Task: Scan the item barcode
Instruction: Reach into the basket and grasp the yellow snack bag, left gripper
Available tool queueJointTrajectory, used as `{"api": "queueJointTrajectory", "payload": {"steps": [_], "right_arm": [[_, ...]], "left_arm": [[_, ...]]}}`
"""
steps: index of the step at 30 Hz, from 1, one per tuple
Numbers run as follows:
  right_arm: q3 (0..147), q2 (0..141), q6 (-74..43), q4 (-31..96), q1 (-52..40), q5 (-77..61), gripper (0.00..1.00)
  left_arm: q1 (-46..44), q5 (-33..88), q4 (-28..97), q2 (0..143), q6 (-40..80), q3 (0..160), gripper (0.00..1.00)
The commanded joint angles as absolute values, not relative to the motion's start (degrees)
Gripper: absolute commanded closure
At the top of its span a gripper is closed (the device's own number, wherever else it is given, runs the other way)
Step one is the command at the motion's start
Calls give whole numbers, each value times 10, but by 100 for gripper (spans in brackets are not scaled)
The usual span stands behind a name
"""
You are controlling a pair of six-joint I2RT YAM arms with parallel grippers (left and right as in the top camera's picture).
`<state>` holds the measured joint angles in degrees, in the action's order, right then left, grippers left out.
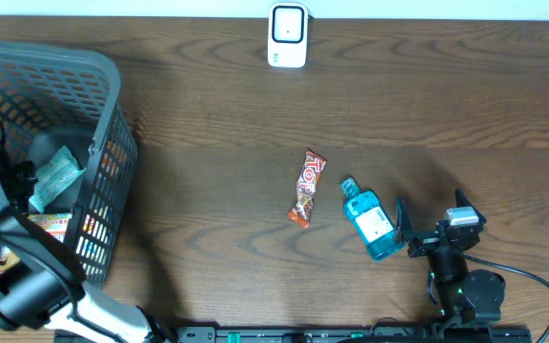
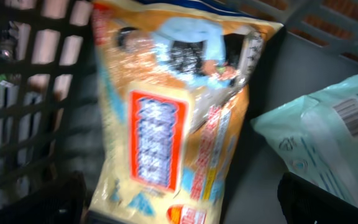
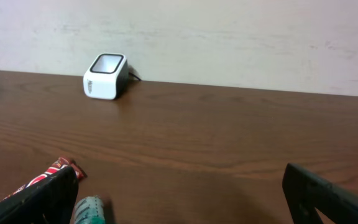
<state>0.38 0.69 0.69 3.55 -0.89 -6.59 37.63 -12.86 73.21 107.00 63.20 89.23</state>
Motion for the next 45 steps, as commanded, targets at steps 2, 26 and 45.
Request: {"api": "queueJointTrajectory", "payload": {"steps": [2,26,45], "right_arm": [[3,4,12,37,-12,-65,1],[3,4,11,37,-12,-65,1],[3,4,12,37,-12,-65,1]], "left_arm": [[378,-146,730,1111,596,867,2],[378,-146,656,1066,599,717,93],[377,83,615,617,531,874,92]]}}
